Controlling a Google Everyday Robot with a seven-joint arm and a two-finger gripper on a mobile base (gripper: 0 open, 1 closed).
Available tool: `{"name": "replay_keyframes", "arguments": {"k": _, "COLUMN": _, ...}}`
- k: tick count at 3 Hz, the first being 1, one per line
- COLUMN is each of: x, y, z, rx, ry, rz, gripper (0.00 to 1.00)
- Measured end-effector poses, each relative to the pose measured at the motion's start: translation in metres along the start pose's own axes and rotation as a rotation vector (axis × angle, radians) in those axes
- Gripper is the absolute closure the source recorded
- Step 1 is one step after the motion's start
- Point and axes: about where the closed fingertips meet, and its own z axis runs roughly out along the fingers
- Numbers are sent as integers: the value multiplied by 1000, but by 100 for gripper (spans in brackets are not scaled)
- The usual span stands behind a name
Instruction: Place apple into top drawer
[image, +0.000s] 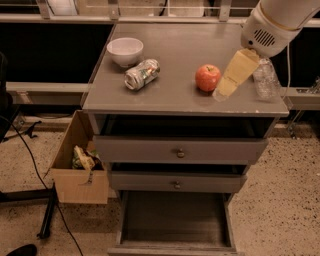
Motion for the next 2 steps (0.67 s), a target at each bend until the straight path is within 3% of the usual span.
{"name": "replay_keyframes", "arguments": {"k": 2, "x": 0, "y": -6, "z": 11, "rx": 6, "ry": -34, "rz": 39, "gripper": 0}}
